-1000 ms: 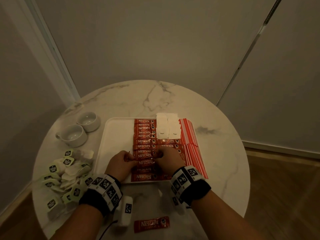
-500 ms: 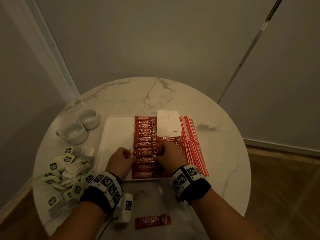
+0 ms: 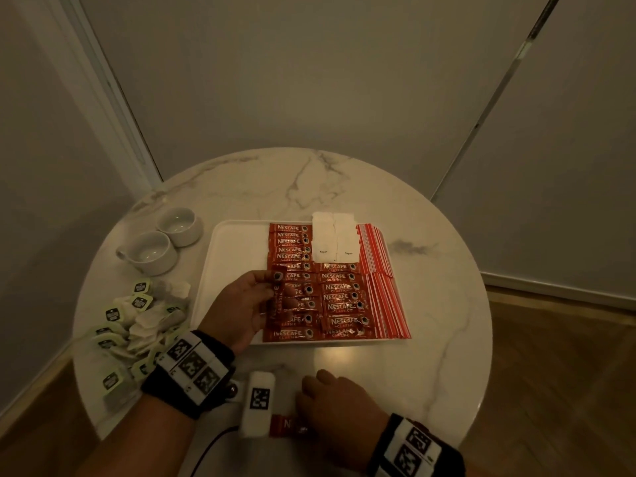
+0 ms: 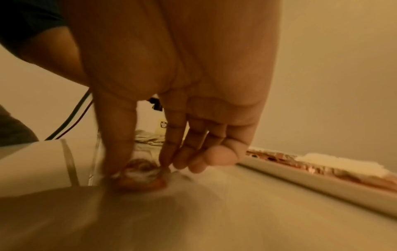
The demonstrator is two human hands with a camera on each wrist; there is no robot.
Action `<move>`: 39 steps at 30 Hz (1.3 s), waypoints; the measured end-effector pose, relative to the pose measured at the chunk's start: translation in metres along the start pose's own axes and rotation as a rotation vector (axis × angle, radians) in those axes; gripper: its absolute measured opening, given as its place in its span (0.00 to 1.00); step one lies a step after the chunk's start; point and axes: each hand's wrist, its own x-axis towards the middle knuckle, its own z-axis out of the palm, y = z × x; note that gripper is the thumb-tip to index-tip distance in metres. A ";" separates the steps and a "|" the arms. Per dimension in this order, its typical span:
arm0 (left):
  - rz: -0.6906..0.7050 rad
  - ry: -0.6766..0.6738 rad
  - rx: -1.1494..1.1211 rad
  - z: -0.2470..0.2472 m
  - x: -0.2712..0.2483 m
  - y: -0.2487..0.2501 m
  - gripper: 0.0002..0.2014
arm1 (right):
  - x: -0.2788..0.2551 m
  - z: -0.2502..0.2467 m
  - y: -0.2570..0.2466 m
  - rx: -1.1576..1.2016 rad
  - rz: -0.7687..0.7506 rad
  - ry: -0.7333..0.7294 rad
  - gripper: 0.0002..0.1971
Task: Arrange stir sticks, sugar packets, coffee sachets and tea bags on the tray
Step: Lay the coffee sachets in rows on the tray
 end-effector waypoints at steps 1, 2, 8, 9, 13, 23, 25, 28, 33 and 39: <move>0.004 -0.012 0.009 0.000 -0.001 0.000 0.11 | 0.000 0.003 0.000 0.010 0.021 0.000 0.17; 0.008 -0.022 0.020 0.000 -0.002 0.001 0.12 | 0.001 0.005 0.001 0.023 0.042 -0.007 0.16; 0.001 0.050 0.175 0.002 0.002 0.002 0.10 | -0.007 -0.015 0.020 0.337 0.168 -0.021 0.14; -0.005 0.058 0.190 0.003 0.004 0.002 0.09 | -0.011 -0.026 0.029 0.455 0.206 0.016 0.15; 0.000 0.062 0.291 0.014 0.012 0.004 0.09 | -0.018 -0.069 0.078 0.674 0.317 0.209 0.11; 0.116 0.065 0.758 0.032 0.037 0.012 0.09 | 0.019 -0.076 0.152 0.637 0.501 0.286 0.09; 0.113 0.074 0.803 0.035 0.042 0.015 0.07 | 0.024 -0.070 0.153 0.679 0.514 0.248 0.09; 0.130 0.052 0.898 0.041 0.051 0.020 0.07 | 0.027 -0.065 0.151 0.705 0.510 0.220 0.07; 0.150 -0.007 0.999 0.052 0.063 0.029 0.05 | 0.027 -0.061 0.152 0.655 0.501 0.224 0.04; 0.175 -0.016 1.037 0.058 0.073 0.026 0.07 | 0.028 -0.056 0.151 0.588 0.512 0.270 0.04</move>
